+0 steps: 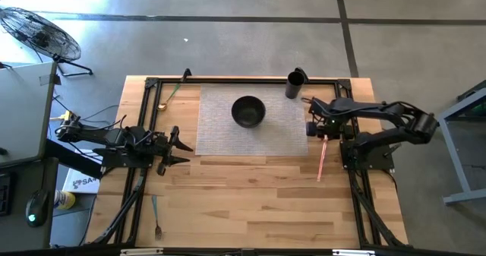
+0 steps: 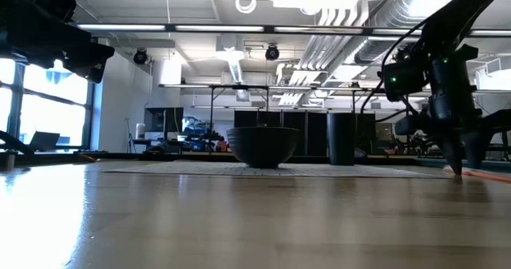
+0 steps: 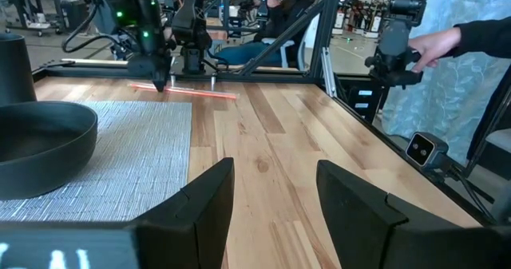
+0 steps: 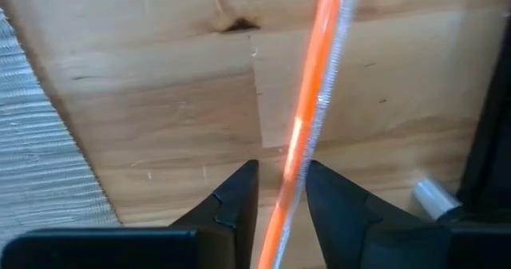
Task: Pick & Place Utensil
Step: Put the orange straw into the black cup
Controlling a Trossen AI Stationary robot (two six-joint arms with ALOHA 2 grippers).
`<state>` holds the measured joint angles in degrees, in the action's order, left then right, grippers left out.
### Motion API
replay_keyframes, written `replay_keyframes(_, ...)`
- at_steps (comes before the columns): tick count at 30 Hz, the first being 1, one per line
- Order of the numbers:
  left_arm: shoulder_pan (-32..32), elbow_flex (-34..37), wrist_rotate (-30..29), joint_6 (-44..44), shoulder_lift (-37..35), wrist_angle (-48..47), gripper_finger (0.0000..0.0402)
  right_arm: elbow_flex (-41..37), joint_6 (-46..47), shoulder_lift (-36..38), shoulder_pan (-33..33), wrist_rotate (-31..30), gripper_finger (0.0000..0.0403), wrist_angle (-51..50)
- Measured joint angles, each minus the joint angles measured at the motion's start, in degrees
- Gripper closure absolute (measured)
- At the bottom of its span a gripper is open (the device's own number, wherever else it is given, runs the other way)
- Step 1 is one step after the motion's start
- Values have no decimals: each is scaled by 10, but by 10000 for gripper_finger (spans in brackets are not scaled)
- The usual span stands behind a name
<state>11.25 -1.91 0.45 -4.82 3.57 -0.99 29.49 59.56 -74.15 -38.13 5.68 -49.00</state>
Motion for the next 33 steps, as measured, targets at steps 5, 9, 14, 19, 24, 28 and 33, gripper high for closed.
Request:
replay_keyframes(5,0,0,0,0,0,0,224,-21,0,2,-15,19,323,26)
replay_keyframes(9,0,0,0,0,0,0,224,-21,-1,2,-15,13,336,23)
replay_keyframes(14,0,0,0,0,0,0,224,-25,-1,15,-15,12,363,23)
replay_keyframes(19,0,0,0,0,0,0,224,-26,-1,26,-15,7,384,22)
replay_keyframes(24,0,0,0,0,0,0,224,-28,3,52,-9,-4,389,21)
replay_keyframes(28,0,0,0,0,0,0,224,-28,11,101,4,-22,390,25)
replay_keyframes(33,0,0,0,0,0,0,224,-27,32,171,27,-41,390,24)
